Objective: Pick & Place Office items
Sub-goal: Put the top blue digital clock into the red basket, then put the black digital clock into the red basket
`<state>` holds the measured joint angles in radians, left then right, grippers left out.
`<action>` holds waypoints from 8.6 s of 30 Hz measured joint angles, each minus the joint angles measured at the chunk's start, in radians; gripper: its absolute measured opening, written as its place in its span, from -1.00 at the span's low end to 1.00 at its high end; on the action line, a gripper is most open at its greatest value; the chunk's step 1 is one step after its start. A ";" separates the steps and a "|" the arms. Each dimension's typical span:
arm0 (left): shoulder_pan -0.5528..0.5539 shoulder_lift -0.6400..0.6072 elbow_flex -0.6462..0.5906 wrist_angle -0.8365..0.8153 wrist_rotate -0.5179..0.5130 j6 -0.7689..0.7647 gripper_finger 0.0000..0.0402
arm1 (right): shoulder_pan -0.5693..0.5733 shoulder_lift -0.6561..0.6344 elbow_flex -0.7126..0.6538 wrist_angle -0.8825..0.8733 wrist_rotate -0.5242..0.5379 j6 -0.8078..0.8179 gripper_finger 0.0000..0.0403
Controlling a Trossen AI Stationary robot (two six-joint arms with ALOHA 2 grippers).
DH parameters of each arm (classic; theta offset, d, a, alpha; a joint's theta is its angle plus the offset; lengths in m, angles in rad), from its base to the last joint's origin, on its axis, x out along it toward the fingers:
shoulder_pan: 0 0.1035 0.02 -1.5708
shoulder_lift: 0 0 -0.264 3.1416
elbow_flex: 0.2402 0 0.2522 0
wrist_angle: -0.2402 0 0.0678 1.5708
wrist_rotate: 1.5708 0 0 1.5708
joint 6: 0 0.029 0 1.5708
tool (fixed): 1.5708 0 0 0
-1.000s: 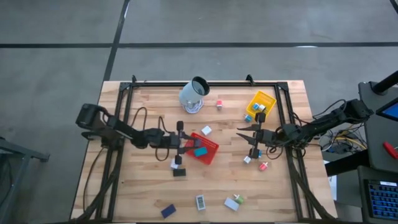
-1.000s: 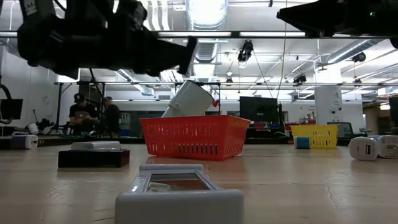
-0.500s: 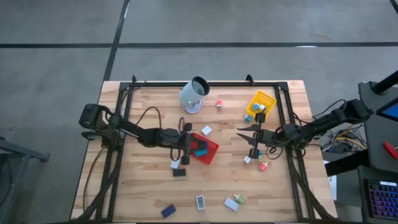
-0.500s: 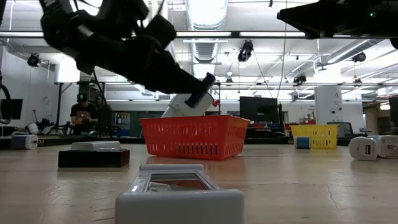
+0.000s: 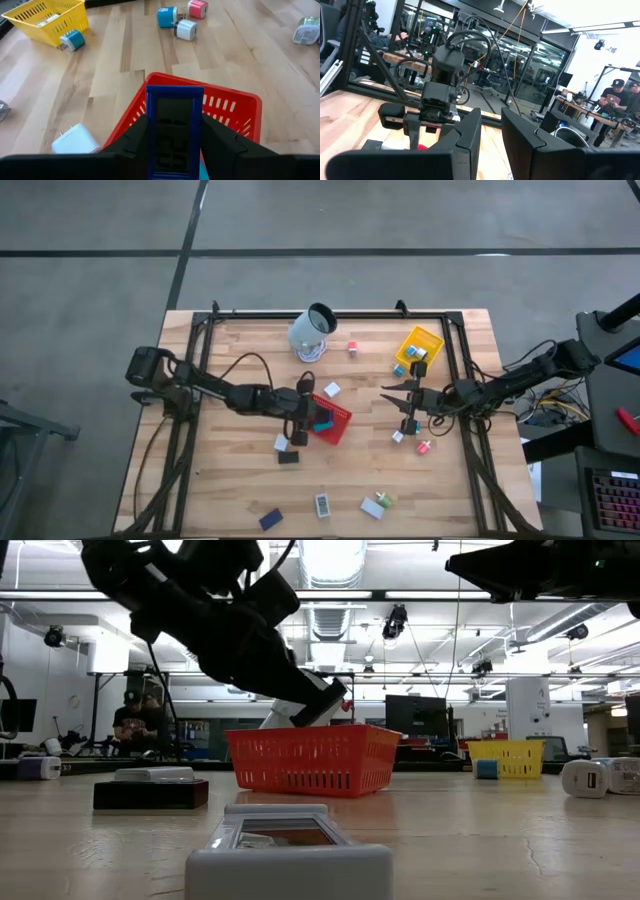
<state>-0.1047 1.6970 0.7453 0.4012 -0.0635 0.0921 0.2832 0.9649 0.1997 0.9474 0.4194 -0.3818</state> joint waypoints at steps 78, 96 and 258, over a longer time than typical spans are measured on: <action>0.077 0.171 0.337 -0.657 0.122 0.140 -0.34 | 0.000 -0.001 0.000 0.013 0.011 -0.018 -0.64; 0.077 0.171 0.337 -0.652 0.124 0.137 0.01 | 0.000 -0.001 0.000 0.015 0.011 -0.019 -0.64; -0.310 0.134 0.193 -0.704 0.017 -0.404 -0.02 | 0.000 -0.001 0.000 0.007 0.010 -0.019 -0.64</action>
<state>-0.4149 1.8305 0.9382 -0.3027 -0.0463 -0.3117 0.2836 0.9638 0.2001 0.9543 0.4294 -0.4004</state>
